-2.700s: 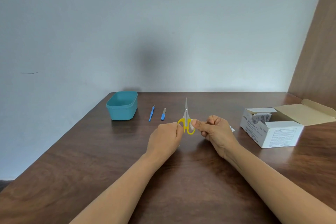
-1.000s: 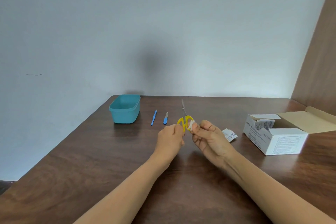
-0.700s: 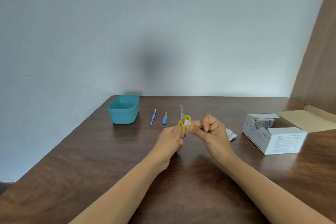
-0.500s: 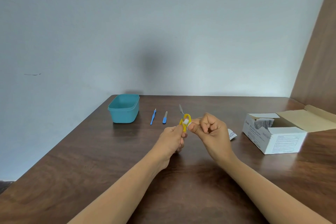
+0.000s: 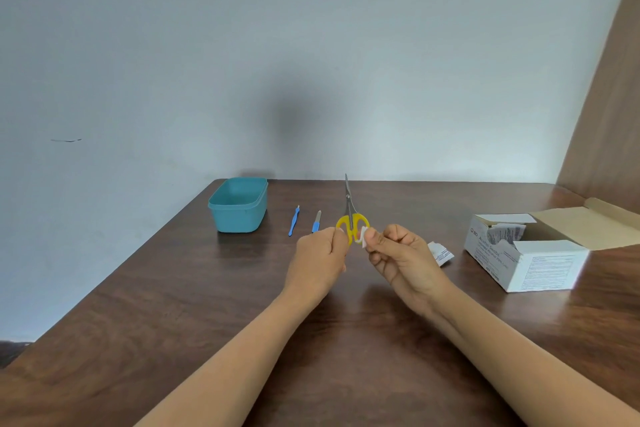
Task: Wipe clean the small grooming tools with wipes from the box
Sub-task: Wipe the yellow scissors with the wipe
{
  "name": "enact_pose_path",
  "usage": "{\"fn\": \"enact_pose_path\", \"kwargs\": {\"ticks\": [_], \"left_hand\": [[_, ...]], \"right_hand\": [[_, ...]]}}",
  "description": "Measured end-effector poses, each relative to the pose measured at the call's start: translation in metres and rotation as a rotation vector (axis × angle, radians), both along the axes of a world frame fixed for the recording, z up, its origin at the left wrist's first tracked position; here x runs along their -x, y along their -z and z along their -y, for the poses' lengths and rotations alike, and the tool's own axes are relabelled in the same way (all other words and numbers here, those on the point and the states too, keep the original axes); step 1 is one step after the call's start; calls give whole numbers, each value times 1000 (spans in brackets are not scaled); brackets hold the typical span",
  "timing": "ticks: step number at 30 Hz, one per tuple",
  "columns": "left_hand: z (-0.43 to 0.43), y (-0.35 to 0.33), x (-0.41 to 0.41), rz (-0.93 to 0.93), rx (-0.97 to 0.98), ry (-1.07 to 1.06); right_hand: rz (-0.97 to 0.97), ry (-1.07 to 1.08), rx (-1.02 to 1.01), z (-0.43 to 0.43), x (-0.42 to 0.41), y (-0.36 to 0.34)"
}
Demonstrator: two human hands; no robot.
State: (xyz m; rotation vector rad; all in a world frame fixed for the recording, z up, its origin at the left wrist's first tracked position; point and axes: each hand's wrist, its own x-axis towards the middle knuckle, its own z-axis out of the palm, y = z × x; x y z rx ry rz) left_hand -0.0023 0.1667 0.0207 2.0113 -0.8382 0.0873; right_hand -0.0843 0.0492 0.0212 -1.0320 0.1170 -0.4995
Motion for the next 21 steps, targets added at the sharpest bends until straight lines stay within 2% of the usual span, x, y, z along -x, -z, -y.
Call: {"fn": "enact_pose_path", "kwargs": {"ticks": [6,11,17,21], "left_hand": [[-2,-1,-5,276,-145,-46],[-2,-2,-6,413,-283,-64],[-2,-3,-5,530,-392,-87],[-3,-2,-3,573,-416,-51]], "right_hand": [[-148,-10,-78,4,1,-1],[-212,61,-3,10,3,-4],[-153,281,220,9,2,-3],[-82,336,261,6,4,-6]]}}
